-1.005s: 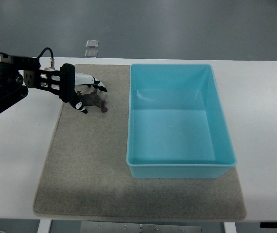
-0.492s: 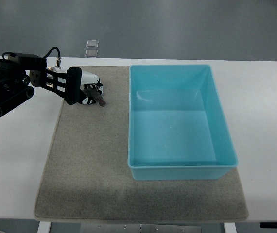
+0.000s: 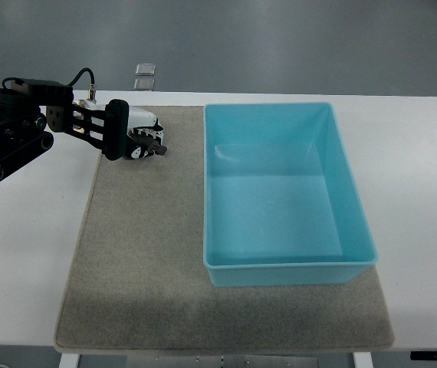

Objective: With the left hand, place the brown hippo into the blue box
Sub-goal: 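Lift the hippo off the mat with the left hand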

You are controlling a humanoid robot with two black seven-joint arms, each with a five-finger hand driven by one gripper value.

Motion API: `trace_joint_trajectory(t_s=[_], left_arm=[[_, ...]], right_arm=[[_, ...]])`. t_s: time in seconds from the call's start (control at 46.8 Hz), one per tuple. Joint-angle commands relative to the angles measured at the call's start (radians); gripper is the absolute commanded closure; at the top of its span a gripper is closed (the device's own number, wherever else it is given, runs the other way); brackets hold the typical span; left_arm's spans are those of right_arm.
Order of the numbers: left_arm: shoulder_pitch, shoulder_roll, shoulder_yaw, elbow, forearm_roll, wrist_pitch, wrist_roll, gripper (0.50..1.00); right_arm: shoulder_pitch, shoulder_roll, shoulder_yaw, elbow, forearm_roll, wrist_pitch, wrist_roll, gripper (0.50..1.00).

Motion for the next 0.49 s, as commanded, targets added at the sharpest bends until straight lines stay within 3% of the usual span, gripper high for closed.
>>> trace_joint_trajectory(t_s=[0.0,0.47], left_arm=[[-0.013,0.000,0.000,0.000,0.000,-0.003,0.000,1.000],[-0.034,-0.002,0.001,0.000,0.003,-0.006,0.000,1.000]], right_arm=[[0.000,0.000,0.000,0.000,0.000,0.000,0.000,0.564],[0.000,0.000,0.000,0.000,0.000,0.000,0.000,0.564]])
